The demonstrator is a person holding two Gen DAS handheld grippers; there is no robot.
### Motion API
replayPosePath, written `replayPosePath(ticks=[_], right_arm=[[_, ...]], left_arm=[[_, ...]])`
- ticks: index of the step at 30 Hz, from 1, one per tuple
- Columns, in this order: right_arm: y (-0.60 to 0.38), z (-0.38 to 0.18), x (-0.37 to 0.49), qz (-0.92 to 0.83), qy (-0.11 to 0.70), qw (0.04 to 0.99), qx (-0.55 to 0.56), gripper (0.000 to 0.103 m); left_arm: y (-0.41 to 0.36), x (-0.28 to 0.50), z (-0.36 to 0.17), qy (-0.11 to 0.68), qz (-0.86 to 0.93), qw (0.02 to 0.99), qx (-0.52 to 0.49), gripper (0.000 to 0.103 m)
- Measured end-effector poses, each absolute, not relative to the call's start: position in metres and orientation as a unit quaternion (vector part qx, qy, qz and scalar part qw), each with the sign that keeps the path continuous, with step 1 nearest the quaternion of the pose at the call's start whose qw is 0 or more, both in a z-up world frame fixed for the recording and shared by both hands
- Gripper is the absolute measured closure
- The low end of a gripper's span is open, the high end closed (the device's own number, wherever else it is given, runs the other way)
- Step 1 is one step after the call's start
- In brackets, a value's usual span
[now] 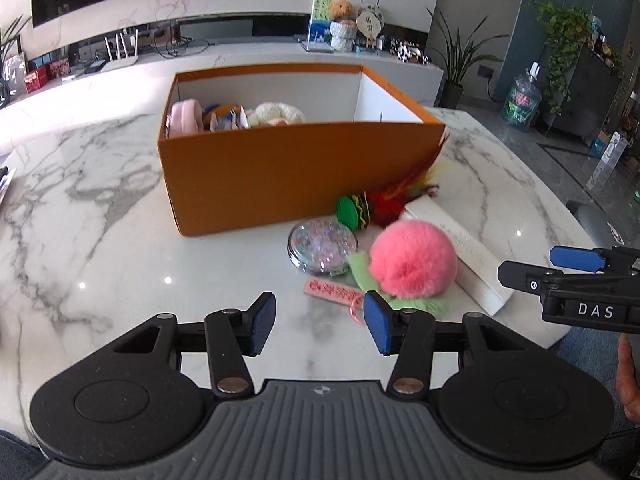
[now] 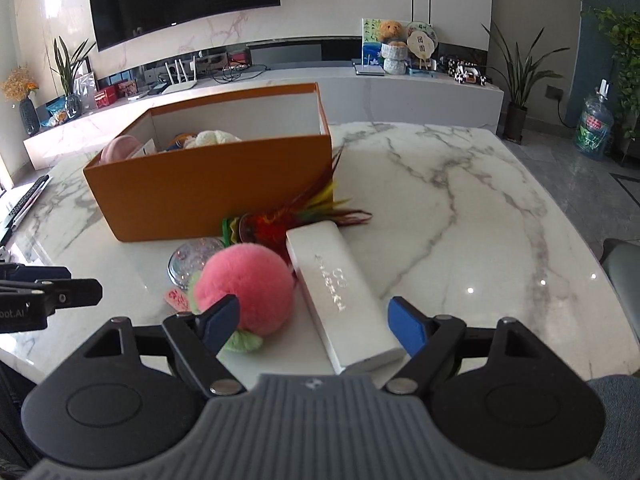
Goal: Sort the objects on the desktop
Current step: 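Close the right gripper on the pink pompom keychain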
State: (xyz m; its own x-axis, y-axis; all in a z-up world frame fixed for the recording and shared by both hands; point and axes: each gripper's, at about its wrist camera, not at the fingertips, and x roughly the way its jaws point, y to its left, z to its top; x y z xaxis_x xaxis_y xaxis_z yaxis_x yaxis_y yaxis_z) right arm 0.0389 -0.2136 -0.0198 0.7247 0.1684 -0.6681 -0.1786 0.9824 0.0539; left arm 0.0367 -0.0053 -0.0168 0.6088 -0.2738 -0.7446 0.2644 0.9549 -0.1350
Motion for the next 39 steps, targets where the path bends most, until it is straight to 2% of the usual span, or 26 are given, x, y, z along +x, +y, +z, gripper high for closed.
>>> replayPosePath(ticks=[7, 11, 12, 28, 39], right_arm=[[-0.216, -0.031, 0.039, 0.105, 0.378, 0.920, -0.009, 0.022], [-0.211, -0.038, 0.045, 0.121, 0.393, 0.911, -0.017, 0.039], [-0.209, -0.039, 0.047, 0.125, 0.395, 0.910, -0.018, 0.040], [-0.164, -0.058, 0.113, 0.184, 0.412, 0.892, -0.029, 0.036], [-0.151, -0.083, 0.129, 0.218, 0.436, 0.872, -0.029, 0.051]], left_arm=[[-0.025, 0.033, -0.023, 0.422, -0.184, 0.887, 0.014, 0.046], [-0.032, 0.038, -0.026, 0.428, -0.189, 0.884, 0.025, 0.046], [-0.033, 0.040, -0.028, 0.431, -0.187, 0.882, 0.028, 0.046], [-0.015, 0.086, -0.054, 0.489, -0.141, 0.860, 0.027, 0.046], [-0.015, 0.115, -0.059, 0.502, -0.140, 0.853, 0.033, 0.046]])
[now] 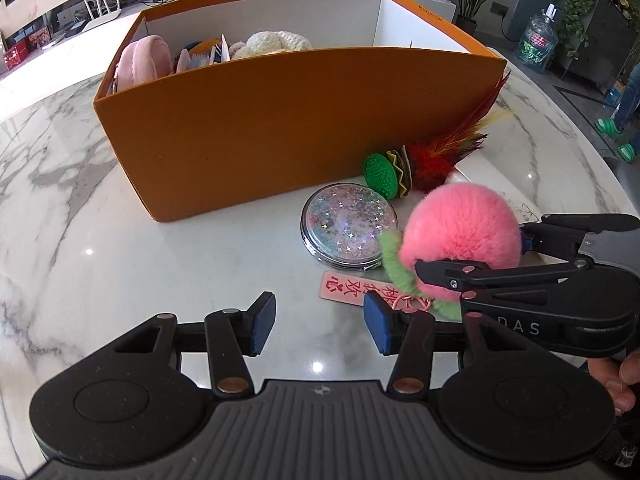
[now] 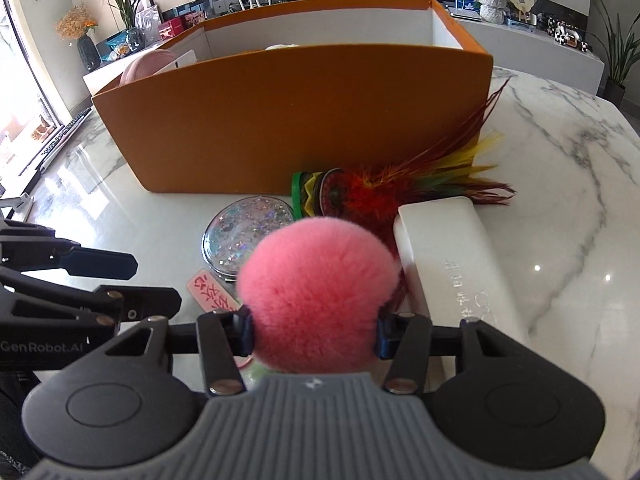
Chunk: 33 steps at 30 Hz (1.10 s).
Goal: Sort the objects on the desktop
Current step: 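Close the left gripper on the glitter compact mirror while the right gripper holds the pompom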
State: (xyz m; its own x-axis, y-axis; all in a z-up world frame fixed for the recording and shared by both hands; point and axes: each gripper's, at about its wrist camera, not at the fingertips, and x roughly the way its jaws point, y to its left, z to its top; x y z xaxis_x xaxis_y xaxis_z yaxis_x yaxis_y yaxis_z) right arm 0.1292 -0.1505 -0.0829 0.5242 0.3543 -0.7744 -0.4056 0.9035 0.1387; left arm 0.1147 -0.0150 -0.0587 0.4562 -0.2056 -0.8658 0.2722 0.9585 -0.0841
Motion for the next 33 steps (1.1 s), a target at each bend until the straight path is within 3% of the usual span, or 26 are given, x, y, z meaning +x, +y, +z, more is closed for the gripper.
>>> replayPosePath(ticks=[11, 33], right_arm=[[-0.169, -0.045, 0.130, 0.165, 0.378, 0.906, -0.094, 0.056], [-0.183, -0.063, 0.144, 0.188, 0.382, 0.903, -0.063, 0.051]], left_arm=[[-0.044, 0.160, -0.050, 0.524, -0.160, 0.835, 0.049, 0.033], [-0.068, 0.185, -0.078, 0.569, -0.120, 0.812, 0.060, 0.018]])
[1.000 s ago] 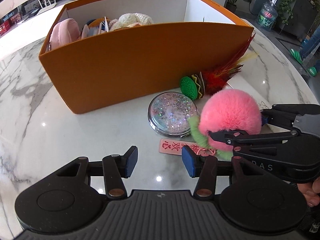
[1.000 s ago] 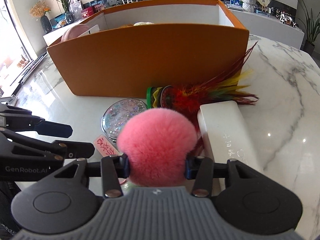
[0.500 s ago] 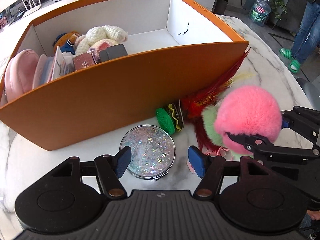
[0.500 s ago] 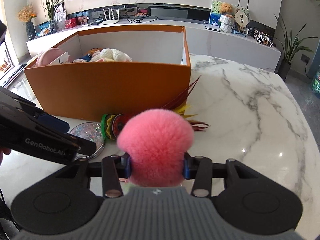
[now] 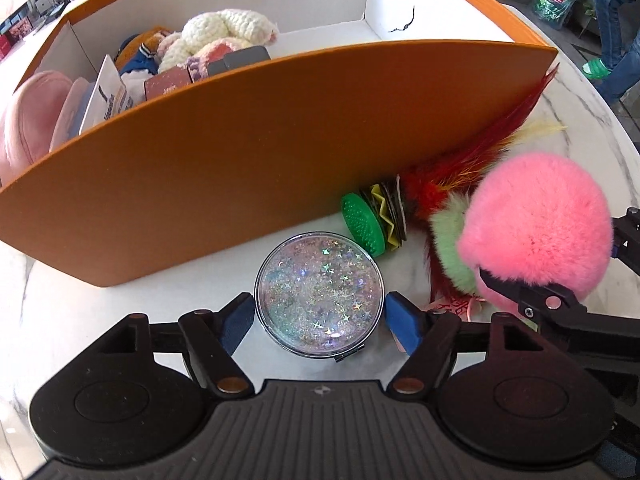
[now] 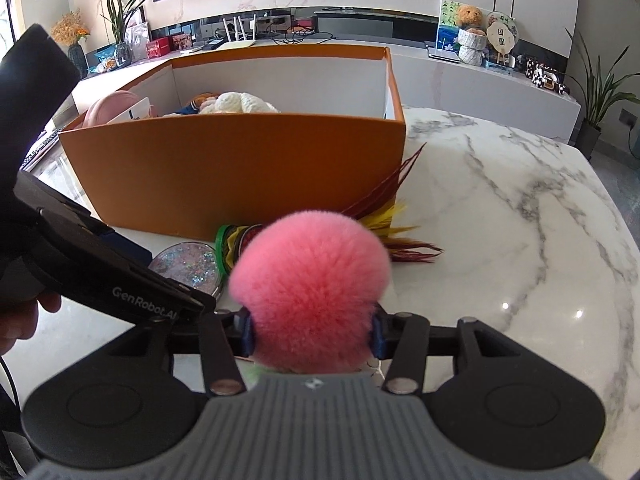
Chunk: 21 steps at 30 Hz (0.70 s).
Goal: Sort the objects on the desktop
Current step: 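Close the left gripper on the glitter compact mirror while the right gripper holds the pompom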
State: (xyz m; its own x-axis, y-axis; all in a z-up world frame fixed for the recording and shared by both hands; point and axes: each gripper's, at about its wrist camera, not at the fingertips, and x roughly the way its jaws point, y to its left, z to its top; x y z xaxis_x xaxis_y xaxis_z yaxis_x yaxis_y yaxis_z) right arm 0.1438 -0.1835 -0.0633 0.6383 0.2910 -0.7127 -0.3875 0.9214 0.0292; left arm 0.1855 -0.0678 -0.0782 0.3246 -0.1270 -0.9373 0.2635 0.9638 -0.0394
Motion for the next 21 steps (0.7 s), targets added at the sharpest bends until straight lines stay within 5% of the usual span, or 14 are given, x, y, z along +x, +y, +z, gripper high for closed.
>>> replayPosePath(ticks=[15, 21], right_arm=[[-0.183, -0.068, 0.153, 0.190, 0.375, 0.906, -0.050, 0.039], [-0.180, -0.067, 0.152, 0.197, 0.370, 0.906, -0.059, 0.054]], left_arm=[[-0.067, 0.182, -0.080, 0.547, -0.130, 0.824, 0.073, 0.018], [-0.063, 0.175, -0.079, 0.544, -0.137, 0.825, 0.074, 0.019]])
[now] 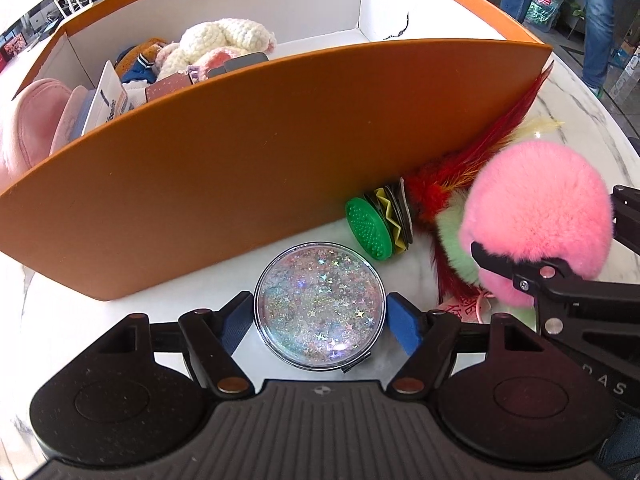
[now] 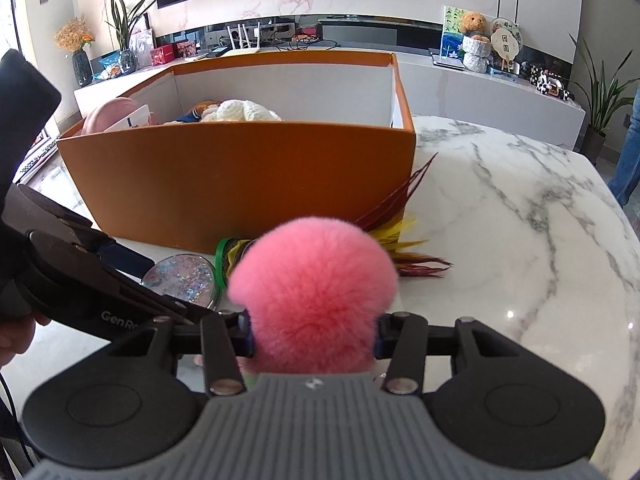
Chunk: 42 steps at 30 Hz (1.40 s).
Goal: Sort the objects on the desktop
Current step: 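Close the left gripper on the glitter compact mirror while the right gripper holds the pompom, then carry the compact mirror in the left gripper while the right gripper carries the pompom toward the box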
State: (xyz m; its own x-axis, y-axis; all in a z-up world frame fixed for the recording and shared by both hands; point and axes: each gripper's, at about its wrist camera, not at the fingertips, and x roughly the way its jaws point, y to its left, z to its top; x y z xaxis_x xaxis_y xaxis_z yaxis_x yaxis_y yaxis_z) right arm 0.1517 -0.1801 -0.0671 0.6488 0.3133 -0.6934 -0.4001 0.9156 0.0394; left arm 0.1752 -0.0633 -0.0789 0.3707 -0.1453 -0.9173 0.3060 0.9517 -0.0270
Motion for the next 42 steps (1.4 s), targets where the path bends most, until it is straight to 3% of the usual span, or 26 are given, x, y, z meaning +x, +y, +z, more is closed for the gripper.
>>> replayPosePath(ticks=[24, 42], right_arm=[[-0.177, -0.027, 0.140, 0.271, 0.366, 0.886, -0.090, 0.056], [-0.179, 0.065, 0.170, 0.323, 0.298, 0.888, -0.138, 0.056]], left_arm=[[-0.056, 0.150, -0.038, 0.580, -0.194, 0.782, 0.122, 0.019], [-0.055, 0.183, 0.089, 0.494, -0.264, 0.814, 0.152, 0.019]])
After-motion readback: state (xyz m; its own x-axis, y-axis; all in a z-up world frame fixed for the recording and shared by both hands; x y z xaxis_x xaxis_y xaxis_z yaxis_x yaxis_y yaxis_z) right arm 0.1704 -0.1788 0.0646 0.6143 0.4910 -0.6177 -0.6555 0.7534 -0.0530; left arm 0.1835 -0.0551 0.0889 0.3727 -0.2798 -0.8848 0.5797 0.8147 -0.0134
